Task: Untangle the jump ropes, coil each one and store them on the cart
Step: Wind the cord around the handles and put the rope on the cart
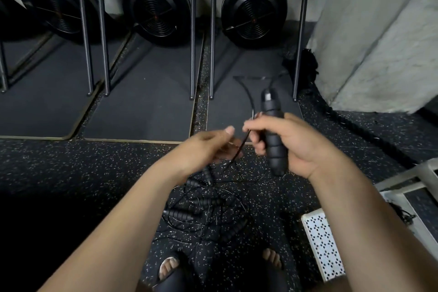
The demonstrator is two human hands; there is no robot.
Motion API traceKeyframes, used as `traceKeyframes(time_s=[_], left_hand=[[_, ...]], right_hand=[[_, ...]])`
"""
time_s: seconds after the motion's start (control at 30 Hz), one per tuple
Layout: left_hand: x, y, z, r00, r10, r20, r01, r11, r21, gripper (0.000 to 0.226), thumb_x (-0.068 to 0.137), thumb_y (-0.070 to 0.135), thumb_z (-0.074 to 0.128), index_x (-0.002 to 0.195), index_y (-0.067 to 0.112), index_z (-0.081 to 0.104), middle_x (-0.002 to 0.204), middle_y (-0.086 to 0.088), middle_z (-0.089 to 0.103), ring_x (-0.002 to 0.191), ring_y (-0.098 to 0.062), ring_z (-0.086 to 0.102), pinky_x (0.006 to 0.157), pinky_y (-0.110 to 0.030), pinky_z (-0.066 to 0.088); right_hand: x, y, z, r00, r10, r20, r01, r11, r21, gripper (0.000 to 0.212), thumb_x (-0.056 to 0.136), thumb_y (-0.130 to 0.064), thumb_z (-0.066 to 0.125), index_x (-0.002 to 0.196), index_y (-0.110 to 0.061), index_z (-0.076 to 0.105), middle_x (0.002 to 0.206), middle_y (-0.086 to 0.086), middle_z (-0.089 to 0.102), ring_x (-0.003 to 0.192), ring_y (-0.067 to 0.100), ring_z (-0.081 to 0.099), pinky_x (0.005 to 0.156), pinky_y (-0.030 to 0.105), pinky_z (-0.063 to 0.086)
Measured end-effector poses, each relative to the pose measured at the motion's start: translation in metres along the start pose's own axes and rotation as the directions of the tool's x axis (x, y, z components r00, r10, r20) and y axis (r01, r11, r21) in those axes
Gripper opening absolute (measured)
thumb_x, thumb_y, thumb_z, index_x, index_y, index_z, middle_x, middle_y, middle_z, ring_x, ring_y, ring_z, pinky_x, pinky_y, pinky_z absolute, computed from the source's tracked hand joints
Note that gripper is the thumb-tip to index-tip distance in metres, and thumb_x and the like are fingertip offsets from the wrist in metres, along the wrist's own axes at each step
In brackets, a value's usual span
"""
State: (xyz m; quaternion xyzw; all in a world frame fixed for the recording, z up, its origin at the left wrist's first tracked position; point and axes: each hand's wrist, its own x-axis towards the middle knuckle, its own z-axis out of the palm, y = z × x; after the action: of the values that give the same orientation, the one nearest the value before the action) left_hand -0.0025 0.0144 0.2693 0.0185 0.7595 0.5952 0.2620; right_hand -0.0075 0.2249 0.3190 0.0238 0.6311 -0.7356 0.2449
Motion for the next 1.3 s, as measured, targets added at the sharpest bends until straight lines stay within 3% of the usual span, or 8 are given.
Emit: traceKeyframes(time_s=[0.2, 0.37, 0.47, 0.57, 0.8, 0.9, 1.07, 1.3], left_hand=[[0.002, -0.008, 0.027, 0.99, -0.021, 0.138, 0.006, 0.994, 0.106, 0.048, 0.108, 0.06, 0.044, 0.118, 0.027, 0.077, 0.114, 0.009, 0.081, 0.113, -0.009, 0.072, 0.1, -0.038, 0.047], [0.006, -0.024, 0.032, 0.986, 0.04, 0.162, -0.103, 0.91, 0.402, 0.028, 0.107, 0.055, 0.054, 0.114, 0.037, 0.075, 0.112, 0.019, 0.077, 0.111, 0.0, 0.069, 0.105, -0.033, 0.052], [0.011, -0.029, 0.034, 0.994, 0.059, 0.095, -0.105, 0.79, 0.605, 0.021, 0.11, 0.044, 0.056, 0.106, 0.035, 0.074, 0.098, 0.012, 0.073, 0.088, -0.012, 0.072, 0.078, -0.026, 0.056], [0.015, -0.031, 0.032, 0.998, 0.053, 0.046, -0.07, 0.743, 0.666, 0.02, 0.109, 0.042, 0.058, 0.094, 0.034, 0.069, 0.08, 0.007, 0.067, 0.063, -0.011, 0.06, 0.052, -0.018, 0.04], [0.016, -0.017, 0.017, 0.976, 0.185, -0.119, -0.096, 0.845, 0.526, 0.022, 0.108, 0.037, 0.062, 0.095, 0.021, 0.07, 0.078, -0.001, 0.074, 0.075, -0.023, 0.073, 0.07, -0.036, 0.062], [0.016, -0.008, 0.006, 0.908, 0.318, -0.274, -0.133, 0.837, 0.531, 0.024, 0.106, 0.038, 0.065, 0.097, 0.018, 0.075, 0.082, 0.0, 0.076, 0.071, -0.013, 0.068, 0.068, -0.028, 0.052], [0.012, 0.001, -0.008, 0.866, 0.287, -0.409, -0.232, 0.956, 0.181, 0.022, 0.106, 0.03, 0.066, 0.094, 0.016, 0.077, 0.081, 0.004, 0.078, 0.068, -0.004, 0.067, 0.067, -0.025, 0.051], [0.006, 0.009, -0.017, 0.844, 0.206, -0.496, -0.32, 0.934, -0.156, 0.022, 0.109, 0.024, 0.061, 0.104, 0.008, 0.076, 0.085, 0.001, 0.077, 0.074, -0.008, 0.069, 0.067, -0.022, 0.055]], right_hand=[[-0.004, -0.016, -0.025, 0.989, -0.098, -0.113, 0.116, 0.98, 0.164, 0.01, 0.086, -0.015, 0.075, 0.088, -0.007, 0.071, 0.069, 0.003, 0.057, 0.057, 0.013, 0.047, 0.055, 0.024, 0.044], [-0.004, -0.019, -0.036, 0.978, -0.078, -0.195, 0.139, 0.935, 0.325, 0.01, 0.093, -0.018, 0.072, 0.09, -0.012, 0.066, 0.07, -0.003, 0.054, 0.059, 0.009, 0.046, 0.057, 0.021, 0.043], [-0.003, -0.019, -0.039, 0.969, -0.059, -0.241, 0.155, 0.902, 0.402, 0.012, 0.098, -0.02, 0.069, 0.089, -0.013, 0.066, 0.071, -0.004, 0.053, 0.06, 0.008, 0.047, 0.059, 0.021, 0.042], [0.0, -0.015, -0.038, 0.968, -0.066, -0.243, 0.166, 0.894, 0.417, 0.012, 0.099, -0.022, 0.068, 0.096, -0.01, 0.069, 0.072, -0.003, 0.055, 0.062, 0.009, 0.049, 0.06, 0.021, 0.042], [0.025, 0.022, -0.024, 0.972, 0.081, -0.221, -0.045, 0.986, 0.162, 0.03, 0.093, -0.008, 0.071, 0.122, -0.001, 0.071, 0.068, 0.0, 0.056, 0.058, 0.014, 0.048, 0.05, 0.024, 0.046], [0.031, 0.046, -0.008, 0.969, 0.208, -0.135, -0.218, 0.974, -0.064, 0.019, 0.092, 0.002, 0.069, 0.111, 0.0, 0.07, 0.074, 0.006, 0.064, 0.059, 0.015, 0.057, 0.055, 0.028, 0.05], [0.04, 0.069, 0.016, 0.957, 0.291, 0.003, -0.287, 0.943, -0.17, 0.019, 0.089, 0.006, 0.07, 0.104, -0.004, 0.063, 0.083, 0.013, 0.073, 0.065, 0.018, 0.066, 0.055, 0.027, 0.05], [0.049, 0.089, 0.03, 0.955, 0.289, -0.073, -0.297, 0.908, -0.295, 0.021, 0.092, -0.008, 0.077, 0.111, 0.002, 0.072, 0.087, 0.009, 0.078, 0.07, 0.018, 0.07, 0.057, 0.027, 0.049]])
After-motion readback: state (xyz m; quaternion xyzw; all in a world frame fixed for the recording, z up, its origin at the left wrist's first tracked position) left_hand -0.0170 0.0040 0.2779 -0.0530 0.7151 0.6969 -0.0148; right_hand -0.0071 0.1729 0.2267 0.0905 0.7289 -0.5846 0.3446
